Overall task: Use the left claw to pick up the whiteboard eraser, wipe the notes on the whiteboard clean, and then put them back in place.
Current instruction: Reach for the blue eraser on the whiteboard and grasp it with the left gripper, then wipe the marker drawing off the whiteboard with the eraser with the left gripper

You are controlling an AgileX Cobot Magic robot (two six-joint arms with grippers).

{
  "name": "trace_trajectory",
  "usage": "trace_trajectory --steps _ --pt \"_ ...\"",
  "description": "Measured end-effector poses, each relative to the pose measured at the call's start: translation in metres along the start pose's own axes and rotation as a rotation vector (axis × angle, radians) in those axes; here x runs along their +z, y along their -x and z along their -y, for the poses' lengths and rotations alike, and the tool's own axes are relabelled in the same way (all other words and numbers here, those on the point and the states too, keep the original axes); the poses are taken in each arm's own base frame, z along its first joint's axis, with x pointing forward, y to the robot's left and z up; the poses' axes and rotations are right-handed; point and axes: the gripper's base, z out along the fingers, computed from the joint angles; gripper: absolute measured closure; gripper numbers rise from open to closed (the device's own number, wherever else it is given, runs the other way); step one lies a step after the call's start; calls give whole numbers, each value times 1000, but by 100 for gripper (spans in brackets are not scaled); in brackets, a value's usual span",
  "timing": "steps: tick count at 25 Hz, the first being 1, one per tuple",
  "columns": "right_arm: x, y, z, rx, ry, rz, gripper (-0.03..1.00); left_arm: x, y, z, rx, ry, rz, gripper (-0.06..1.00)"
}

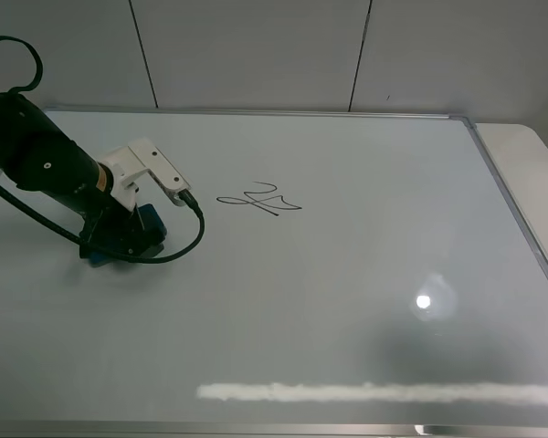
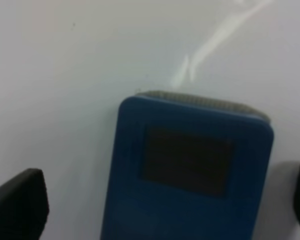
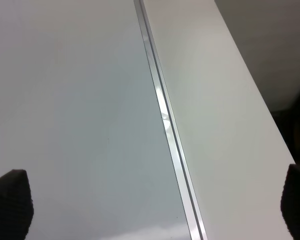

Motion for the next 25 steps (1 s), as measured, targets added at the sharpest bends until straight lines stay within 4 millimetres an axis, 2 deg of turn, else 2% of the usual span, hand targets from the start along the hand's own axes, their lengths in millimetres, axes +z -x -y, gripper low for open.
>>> trace_trajectory --steps 5,6,7,9,10,12,25 --pt "0 0 0 0 0 0 -2 1 0 0 -15 -1 4 -4" --pt "0 0 0 0 0 0 -2 1 0 0 -16 -1 3 -1" --pt "0 0 0 0 0 0 -2 1 0 0 -17 -2 -4 6" --pt "0 0 0 0 0 0 -2 1 -3 1 -18 -4 -34 34" --pt "0 0 0 0 0 0 -2 2 -4 1 -16 -5 -45 41" --pt "0 0 0 0 0 0 -2 2 -5 1 -16 -5 -50 39" --pt "0 0 0 0 0 0 -2 -2 -5 0 -18 -1 -57 39"
